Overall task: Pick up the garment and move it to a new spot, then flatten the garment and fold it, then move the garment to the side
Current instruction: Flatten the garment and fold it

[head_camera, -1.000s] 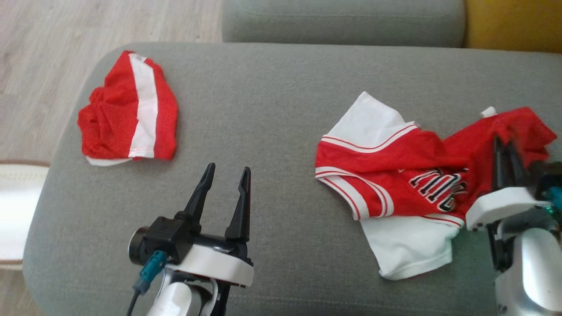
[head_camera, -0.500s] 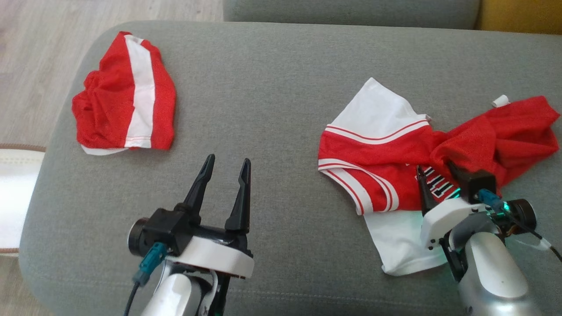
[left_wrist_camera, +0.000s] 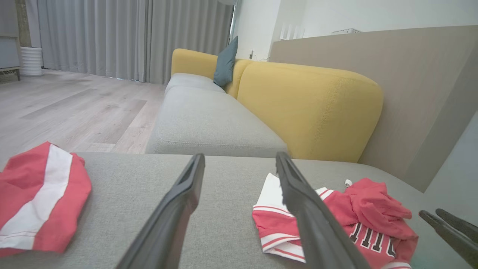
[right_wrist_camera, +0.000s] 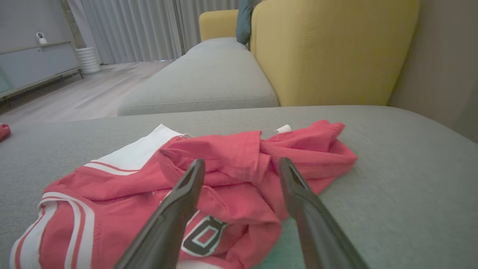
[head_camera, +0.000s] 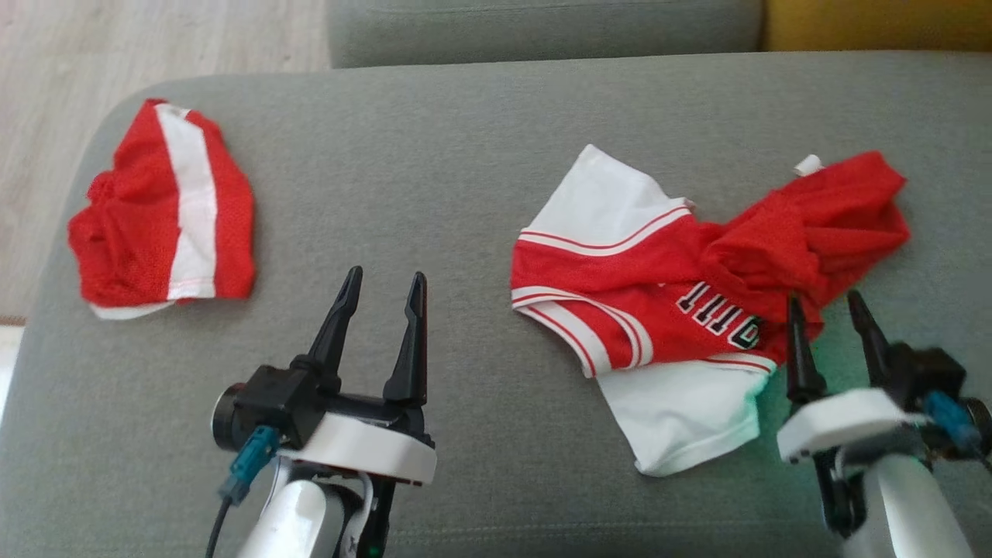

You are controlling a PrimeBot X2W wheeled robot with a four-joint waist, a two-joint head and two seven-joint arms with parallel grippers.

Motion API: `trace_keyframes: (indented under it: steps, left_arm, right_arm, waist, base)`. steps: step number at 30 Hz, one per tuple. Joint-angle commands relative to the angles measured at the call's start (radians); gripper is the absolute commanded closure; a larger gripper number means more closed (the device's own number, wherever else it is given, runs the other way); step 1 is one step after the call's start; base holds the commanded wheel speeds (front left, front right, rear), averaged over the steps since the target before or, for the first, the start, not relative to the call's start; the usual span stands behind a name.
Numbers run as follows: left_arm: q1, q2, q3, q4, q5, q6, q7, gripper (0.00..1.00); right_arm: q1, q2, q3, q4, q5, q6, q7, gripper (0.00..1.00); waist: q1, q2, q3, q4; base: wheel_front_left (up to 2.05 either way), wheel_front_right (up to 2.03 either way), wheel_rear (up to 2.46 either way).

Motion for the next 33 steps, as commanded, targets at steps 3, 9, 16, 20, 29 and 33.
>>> trace_keyframes:
  steps: [3,9,16,20,29,33]
  left_arm:
    - [-0.023,0.001,0.036,-0.042,0.005,0.001,-0.005,0.0]
    - [-0.026,0.001,0.029,-0.041,0.007,-0.005,-0.005,0.0]
    - [-0.028,0.001,0.025,-0.034,0.012,-0.01,-0.005,0.0]
    - [-0.029,0.001,0.021,-0.033,0.01,-0.011,-0.005,0.0]
    - [-0.034,0.001,0.01,-0.029,0.003,-0.008,-0.005,0.0]
    - [-0.035,0.001,0.006,-0.03,0.001,-0.005,-0.005,0.0]
  right_arm:
    - [0.052,-0.004,0.042,-0.125,0.031,0.007,-0.023,0.0]
    - [0.145,-0.004,0.078,-0.22,0.062,0.007,-0.032,0.0]
    - [0.16,-0.004,0.159,-0.283,0.069,0.007,-0.021,0.0]
    - [0.152,-0.004,0.298,-0.285,0.045,0.007,0.042,0.0]
    - [0.03,-0.004,0.42,-0.105,-0.097,0.007,0.2,0.0]
    - [-0.016,-0.004,0.412,-0.022,-0.168,0.007,0.227,0.0]
  waist:
    - [0.0,0.0,-0.011,-0.033]
    - [0.0,0.0,-0.011,-0.045]
    - [0.0,0.0,-0.006,-0.014]
    - [0.0,0.0,0.001,0.015]
    - [0.0,0.0,0.014,0.082]
    - [0.0,0.0,0.021,0.103]
  base:
    - [0.0,0.0,0.0]
    - [0.0,0.0,0.0]
    - [0.0,0.0,0.0]
    - [0.0,0.0,0.0]
    - [0.0,0.0,0.0]
    - [0.0,0.0,0.0]
